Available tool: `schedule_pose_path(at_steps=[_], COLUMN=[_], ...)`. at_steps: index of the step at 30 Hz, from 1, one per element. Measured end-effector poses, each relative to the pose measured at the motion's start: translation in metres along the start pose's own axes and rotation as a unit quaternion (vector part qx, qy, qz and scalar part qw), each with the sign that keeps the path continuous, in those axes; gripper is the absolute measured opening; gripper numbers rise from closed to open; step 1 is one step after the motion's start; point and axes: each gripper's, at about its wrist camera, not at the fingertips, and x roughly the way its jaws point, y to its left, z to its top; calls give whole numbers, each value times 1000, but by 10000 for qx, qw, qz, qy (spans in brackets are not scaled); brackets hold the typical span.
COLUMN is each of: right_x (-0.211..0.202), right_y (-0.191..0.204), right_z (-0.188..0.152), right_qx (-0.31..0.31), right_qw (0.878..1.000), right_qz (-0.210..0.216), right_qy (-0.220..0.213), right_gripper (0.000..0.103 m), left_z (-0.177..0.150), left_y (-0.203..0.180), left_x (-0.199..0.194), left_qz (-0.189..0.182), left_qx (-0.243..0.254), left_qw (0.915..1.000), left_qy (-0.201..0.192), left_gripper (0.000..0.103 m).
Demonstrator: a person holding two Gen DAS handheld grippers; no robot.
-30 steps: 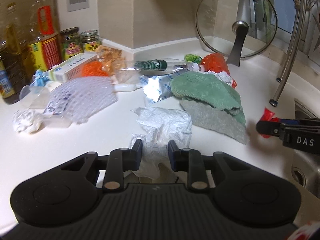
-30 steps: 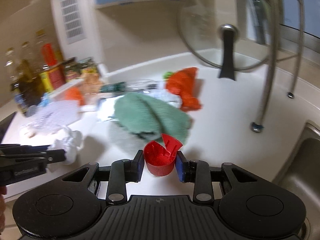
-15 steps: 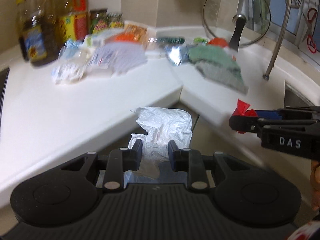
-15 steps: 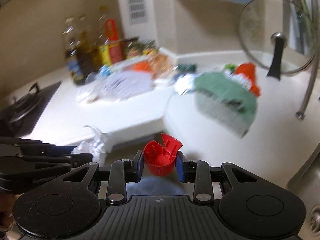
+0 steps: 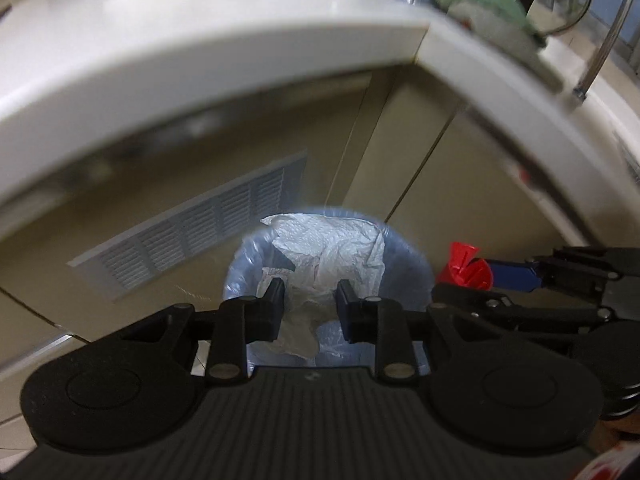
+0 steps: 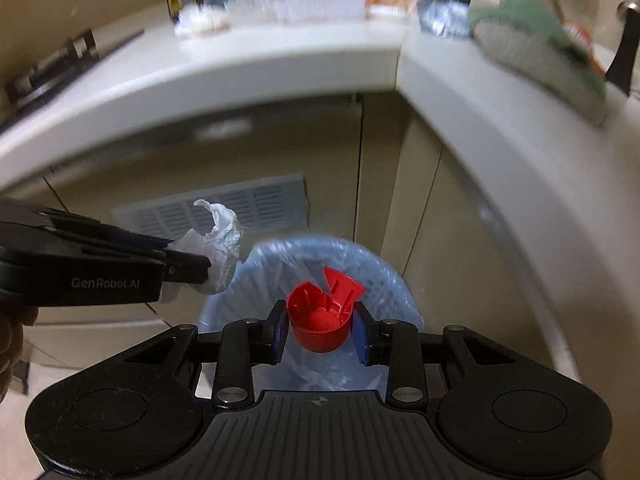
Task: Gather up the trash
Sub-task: 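Carry the red cup and white tissue down over the blue-bagged wastebasket with both grippers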
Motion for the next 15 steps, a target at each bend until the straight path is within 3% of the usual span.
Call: schedule_pose_path(at_steps=[5, 15], right_x=[49, 108], right_y=[-8, -21], right_z=[-13, -28], right_qx=[-230, -25], right_qw=[9992, 9935], right_qz=[4, 182], right_qy=[324, 1122], right_gripper=[34, 34], left_z=[-10, -16], left_y=[5, 13], left_x=[43, 89], left_qz=[70, 154], left_qx=[-139, -283], left_qw=[9994, 9964], left_qy=[312, 783], left_gripper=[25, 25])
